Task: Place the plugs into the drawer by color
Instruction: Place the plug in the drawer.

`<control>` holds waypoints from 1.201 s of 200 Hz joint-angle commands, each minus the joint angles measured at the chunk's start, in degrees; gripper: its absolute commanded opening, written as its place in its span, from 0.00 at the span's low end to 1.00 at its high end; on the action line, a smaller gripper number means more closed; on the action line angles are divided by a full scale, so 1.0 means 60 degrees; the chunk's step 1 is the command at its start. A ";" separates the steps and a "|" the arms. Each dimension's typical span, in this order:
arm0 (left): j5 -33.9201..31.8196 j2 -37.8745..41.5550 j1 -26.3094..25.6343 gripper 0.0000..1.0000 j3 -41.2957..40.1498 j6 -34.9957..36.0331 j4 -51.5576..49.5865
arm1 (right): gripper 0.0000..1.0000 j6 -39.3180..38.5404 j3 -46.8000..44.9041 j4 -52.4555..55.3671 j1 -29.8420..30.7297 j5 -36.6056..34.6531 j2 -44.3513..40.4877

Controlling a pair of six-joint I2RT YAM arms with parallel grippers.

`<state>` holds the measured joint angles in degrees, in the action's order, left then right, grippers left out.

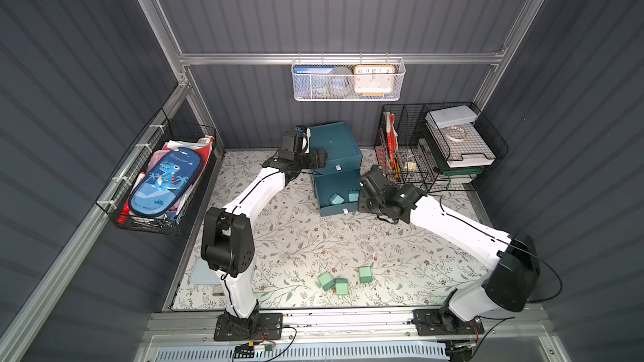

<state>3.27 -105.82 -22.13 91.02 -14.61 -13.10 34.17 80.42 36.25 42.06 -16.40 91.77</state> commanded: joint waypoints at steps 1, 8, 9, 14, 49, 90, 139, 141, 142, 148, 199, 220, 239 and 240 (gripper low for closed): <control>0.0045 -0.0068 -0.0014 0.91 -0.0214 0.0051 -0.0715 | 0.22 -0.1170 0.1294 0.0061 0.0088 0.0743 0.1260; 0.0031 -0.0086 -0.0018 0.91 -0.0193 0.0048 -0.0717 | 0.22 -0.1325 0.1695 0.0055 0.0168 0.0756 0.1620; 0.0029 -0.0080 -0.0018 0.91 -0.0189 0.0048 -0.0717 | 0.22 -0.1357 0.1748 0.0054 0.0182 0.0749 0.1666; 0.0012 -0.0094 -0.0016 0.91 -0.0172 0.0042 -0.0738 | 0.22 -0.1448 0.1933 0.0021 0.0242 0.0728 0.1958; 0.0024 -0.0174 -0.0006 0.92 -0.0053 0.0048 -0.0820 | 0.22 -0.1756 0.3103 0.0186 0.0471 0.1147 0.3148; 0.0056 -0.0209 -0.0005 0.91 -0.0053 0.0048 -0.0801 | 0.24 -0.2061 0.3359 -0.0374 0.0621 0.1371 0.3854; 0.0041 -0.0170 -0.0002 0.91 -0.0097 0.0062 -0.0805 | 0.29 -0.1844 0.3856 -0.0240 0.0603 0.1329 0.4606; 0.0030 -0.0163 -0.0003 0.91 -0.0097 0.0055 -0.0805 | 0.29 -0.1840 0.3860 -0.0248 0.0598 0.1354 0.4622; 0.0029 -0.0170 -0.0003 0.91 -0.0097 0.0059 -0.0804 | 0.30 -0.1841 0.3864 -0.0244 0.0602 0.1363 0.4625; 0.0029 -0.0165 -0.0003 0.91 -0.0093 0.0055 -0.0804 | 0.31 -0.1854 0.3865 -0.0275 0.0592 0.1481 0.4667; 0.0070 -0.0217 -0.0003 0.92 -0.0077 0.0063 -0.0801 | 0.51 -0.2041 0.3862 -0.0277 0.0506 0.1837 0.4433; 0.0064 -0.0236 -0.0003 0.92 -0.0068 0.0086 -0.0804 | 0.57 -0.2157 0.3995 -0.0146 0.0468 0.1821 0.4262; 0.0056 -0.0277 -0.0003 0.92 -0.0057 0.0082 -0.0815 | 0.61 -0.2237 0.4159 0.0002 0.0431 0.1822 0.4146; 0.0056 -0.0278 -0.0003 0.92 -0.0063 0.0087 -0.0817 | 0.61 -0.2238 0.4159 0.0005 0.0424 0.1824 0.4138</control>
<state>3.09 -105.82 -21.65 91.02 -14.63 -13.10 23.11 102.50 35.57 44.60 -6.74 118.78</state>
